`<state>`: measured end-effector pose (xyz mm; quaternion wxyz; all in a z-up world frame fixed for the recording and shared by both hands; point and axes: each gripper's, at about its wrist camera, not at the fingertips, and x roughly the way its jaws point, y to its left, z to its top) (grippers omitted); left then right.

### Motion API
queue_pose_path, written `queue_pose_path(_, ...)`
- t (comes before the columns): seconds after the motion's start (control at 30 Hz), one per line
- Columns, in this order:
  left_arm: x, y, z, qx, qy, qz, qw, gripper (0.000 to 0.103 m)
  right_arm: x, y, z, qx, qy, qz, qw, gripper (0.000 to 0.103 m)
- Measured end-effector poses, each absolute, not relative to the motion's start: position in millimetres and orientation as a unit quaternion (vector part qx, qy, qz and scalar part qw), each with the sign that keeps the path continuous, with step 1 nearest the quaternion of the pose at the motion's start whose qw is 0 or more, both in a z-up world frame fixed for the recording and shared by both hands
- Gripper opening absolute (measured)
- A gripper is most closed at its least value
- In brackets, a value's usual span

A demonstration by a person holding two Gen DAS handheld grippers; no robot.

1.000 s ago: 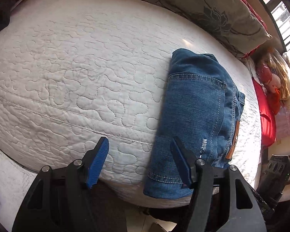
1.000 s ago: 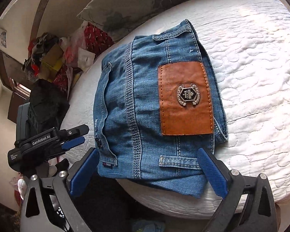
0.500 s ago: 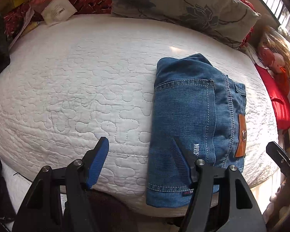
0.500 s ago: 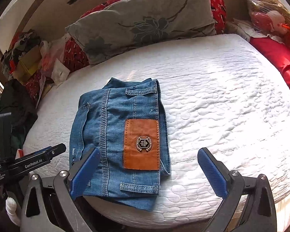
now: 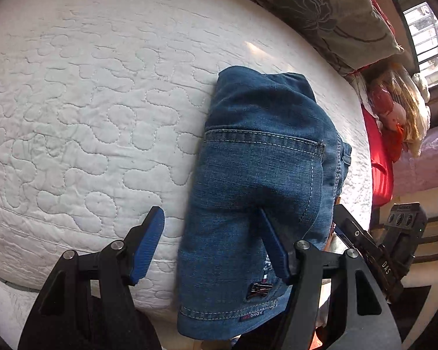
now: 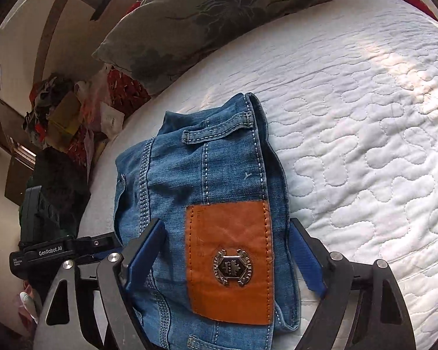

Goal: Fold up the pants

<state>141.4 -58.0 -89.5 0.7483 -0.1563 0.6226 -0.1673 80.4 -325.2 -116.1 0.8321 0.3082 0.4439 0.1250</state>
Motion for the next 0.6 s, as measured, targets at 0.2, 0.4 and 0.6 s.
queue_pose_path(0.2,153,-57,-103,-0.222,0.636,-0.221,0.705,0.083,83,-332,-122,0.329,0.441,0.135,0.824,0.084)
queue_pose_path(0.4,164,-77,-94,-0.222,0.620,-0.238,0.714,0.073,85,-337,-122,0.348,0.439,0.131,0.818,0.050)
queue_pose_path(0.6,168,-53,-84,-0.284,0.604,-0.242,0.704,0.054,95,-321,-98,0.337,0.430,0.142,0.826,0.047)
